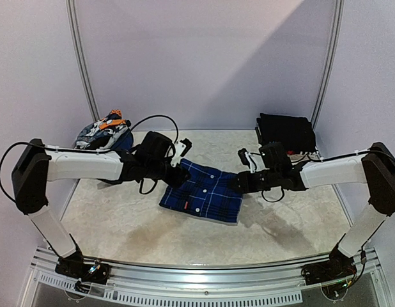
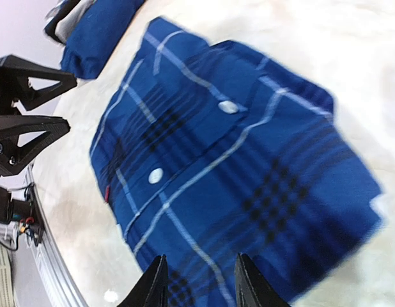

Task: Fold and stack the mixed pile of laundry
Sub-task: Adjust the square-folded shirt at the center of the board.

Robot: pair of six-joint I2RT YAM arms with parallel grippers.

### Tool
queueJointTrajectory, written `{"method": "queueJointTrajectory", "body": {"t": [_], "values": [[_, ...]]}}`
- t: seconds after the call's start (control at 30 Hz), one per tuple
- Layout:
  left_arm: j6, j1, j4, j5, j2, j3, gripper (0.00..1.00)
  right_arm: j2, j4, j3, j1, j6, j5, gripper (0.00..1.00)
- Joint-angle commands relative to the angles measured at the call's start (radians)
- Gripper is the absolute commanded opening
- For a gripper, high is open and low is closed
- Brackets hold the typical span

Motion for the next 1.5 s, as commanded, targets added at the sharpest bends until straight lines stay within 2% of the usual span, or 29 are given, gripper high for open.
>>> {"method": "queueJointTrajectory", "body": {"t": [0.0, 0.33, 1.0, 1.47], "values": [[0.013, 0.055, -0.002, 0.078, 0.059, 0.040, 0.54, -0.002, -0.026, 0.023, -0.034, 0.008, -0.008, 0.36], [-0.001, 0.106, 0.031, 0.189, 0.161, 0.096, 0.49, 0.077, -0.018, 0.065, -0.074, -0.002, -0.043, 0.36], [0.014, 0.168, 0.024, 0.229, 0.306, 0.236, 0.46, 0.194, -0.034, 0.160, -0.124, -0.023, -0.071, 0.35], [0.002, 0.227, 0.012, 0.286, 0.424, 0.348, 0.45, 0.295, 0.018, 0.174, -0.179, -0.019, -0.122, 0.34]]}}
